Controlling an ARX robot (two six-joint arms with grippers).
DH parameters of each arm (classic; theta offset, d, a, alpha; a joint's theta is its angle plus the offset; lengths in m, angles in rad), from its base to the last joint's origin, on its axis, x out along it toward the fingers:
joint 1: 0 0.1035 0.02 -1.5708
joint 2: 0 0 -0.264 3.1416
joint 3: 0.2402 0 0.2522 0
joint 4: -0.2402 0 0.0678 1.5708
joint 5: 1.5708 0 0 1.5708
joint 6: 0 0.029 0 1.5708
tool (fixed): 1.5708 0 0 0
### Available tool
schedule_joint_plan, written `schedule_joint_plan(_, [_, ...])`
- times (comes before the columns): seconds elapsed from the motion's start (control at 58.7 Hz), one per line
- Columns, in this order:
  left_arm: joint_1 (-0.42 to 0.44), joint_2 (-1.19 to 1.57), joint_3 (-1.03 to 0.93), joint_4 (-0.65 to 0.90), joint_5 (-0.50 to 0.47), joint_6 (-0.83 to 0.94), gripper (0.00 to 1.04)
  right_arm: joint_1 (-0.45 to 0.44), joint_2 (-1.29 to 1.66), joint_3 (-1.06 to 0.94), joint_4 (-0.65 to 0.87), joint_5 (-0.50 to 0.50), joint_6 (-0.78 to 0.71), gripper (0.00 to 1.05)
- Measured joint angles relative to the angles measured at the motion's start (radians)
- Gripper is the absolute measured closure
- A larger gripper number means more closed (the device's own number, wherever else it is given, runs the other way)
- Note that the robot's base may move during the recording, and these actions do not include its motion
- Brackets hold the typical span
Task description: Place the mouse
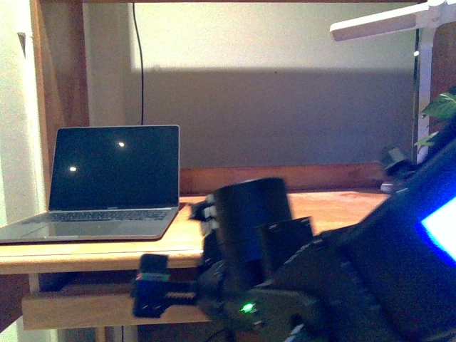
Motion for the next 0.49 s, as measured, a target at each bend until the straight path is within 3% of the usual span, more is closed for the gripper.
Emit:
schedule_joint_plan(0.324, [0.000,0.000,0.000,0.000,0.000,0.000,0.08,-0.226,-0.402,-0.346,0.034,-0.118,-0.001,0.07])
schedule_joint_plan(0.494, [0.000,0.000,0.000,0.000,0.000,0.000,0.08,-0.402,-0.775,-0.588,-0.029,-0.217,0.080,0.07])
